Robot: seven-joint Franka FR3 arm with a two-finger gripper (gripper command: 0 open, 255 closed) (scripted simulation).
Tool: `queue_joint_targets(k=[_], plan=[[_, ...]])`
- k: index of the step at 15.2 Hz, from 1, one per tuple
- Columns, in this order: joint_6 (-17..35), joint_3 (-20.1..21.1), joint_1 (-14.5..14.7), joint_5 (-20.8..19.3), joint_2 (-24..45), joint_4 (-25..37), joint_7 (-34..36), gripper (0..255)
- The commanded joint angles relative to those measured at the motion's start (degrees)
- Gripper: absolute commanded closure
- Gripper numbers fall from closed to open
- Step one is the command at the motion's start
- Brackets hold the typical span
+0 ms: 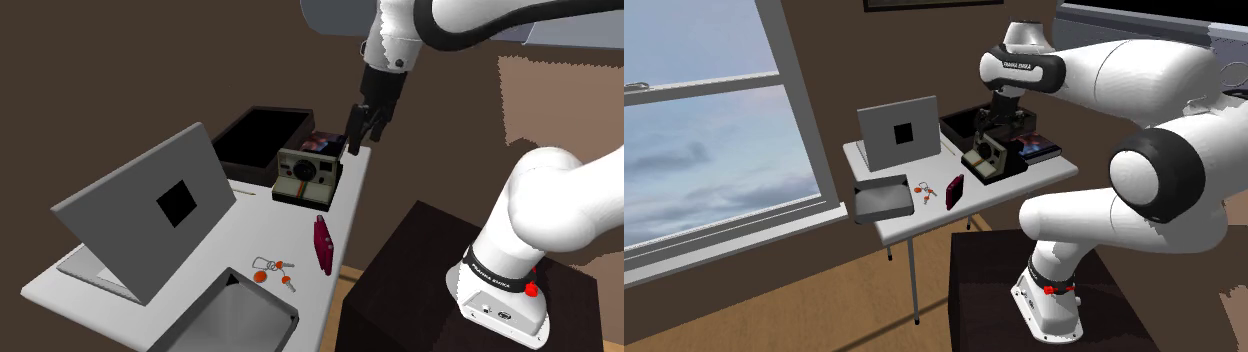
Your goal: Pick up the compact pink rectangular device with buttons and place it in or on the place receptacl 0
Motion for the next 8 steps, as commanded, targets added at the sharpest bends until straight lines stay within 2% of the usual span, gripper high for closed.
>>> queue_joint_targets(k=[1, 8], plan=[[2.45, 2.28, 0.82, 1.37, 0.59, -2.20, 2.21, 0], [11.91, 11.34, 3.70, 6.34, 6.83, -6.57, 10.47, 0]])
